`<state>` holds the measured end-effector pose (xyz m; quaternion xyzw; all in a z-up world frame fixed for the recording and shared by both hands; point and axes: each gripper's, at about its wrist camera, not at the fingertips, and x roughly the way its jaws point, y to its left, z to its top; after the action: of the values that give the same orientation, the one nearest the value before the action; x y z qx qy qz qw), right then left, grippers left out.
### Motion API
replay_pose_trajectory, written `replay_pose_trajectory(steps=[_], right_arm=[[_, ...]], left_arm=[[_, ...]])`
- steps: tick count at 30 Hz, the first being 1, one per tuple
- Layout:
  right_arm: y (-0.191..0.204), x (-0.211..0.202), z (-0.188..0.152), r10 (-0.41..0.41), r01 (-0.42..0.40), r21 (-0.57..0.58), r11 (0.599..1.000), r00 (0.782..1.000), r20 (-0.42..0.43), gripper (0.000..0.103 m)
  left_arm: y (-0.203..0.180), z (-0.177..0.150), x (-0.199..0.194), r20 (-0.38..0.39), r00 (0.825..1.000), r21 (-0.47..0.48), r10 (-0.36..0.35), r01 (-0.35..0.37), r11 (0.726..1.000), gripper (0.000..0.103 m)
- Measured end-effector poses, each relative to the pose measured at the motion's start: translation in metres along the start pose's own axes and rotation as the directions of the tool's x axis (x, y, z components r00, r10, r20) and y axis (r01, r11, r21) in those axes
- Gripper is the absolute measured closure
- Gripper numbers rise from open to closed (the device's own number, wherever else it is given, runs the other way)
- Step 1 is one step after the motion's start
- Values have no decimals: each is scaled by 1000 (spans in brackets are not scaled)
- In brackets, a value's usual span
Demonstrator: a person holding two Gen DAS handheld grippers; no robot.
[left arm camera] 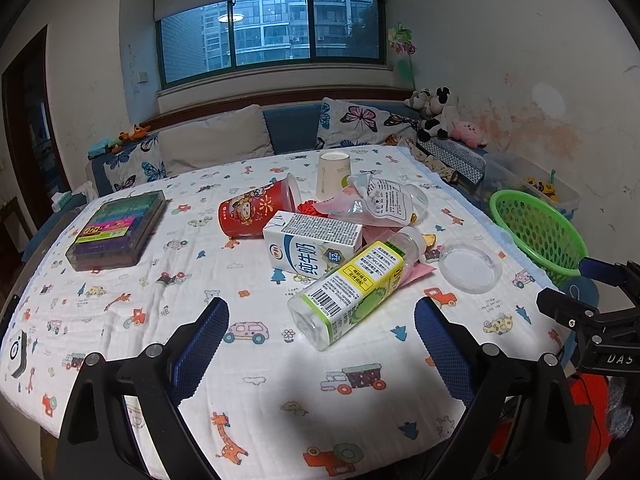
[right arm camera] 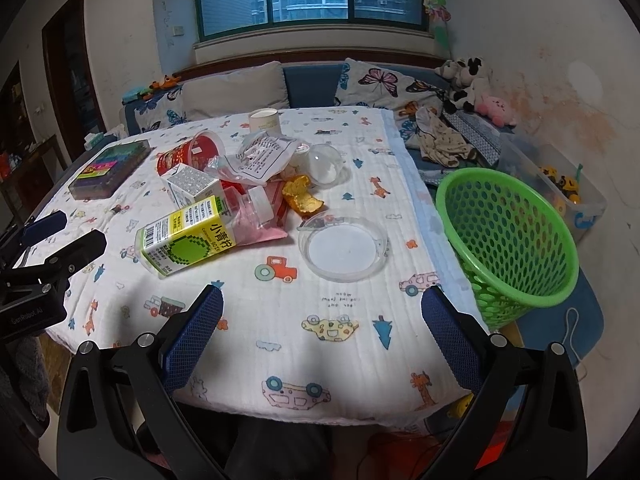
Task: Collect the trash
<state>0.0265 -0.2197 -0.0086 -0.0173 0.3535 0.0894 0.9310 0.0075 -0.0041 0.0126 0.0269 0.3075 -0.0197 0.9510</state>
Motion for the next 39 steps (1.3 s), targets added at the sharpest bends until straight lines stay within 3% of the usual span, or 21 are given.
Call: replay_pose_trajectory(steps=[39], right_arm=[[-4, 15, 16, -3, 3, -23, 1000, 1000, -3, 5]], left_arm=[[10, 7, 27, -47, 999, 8, -25, 25, 1000, 16]])
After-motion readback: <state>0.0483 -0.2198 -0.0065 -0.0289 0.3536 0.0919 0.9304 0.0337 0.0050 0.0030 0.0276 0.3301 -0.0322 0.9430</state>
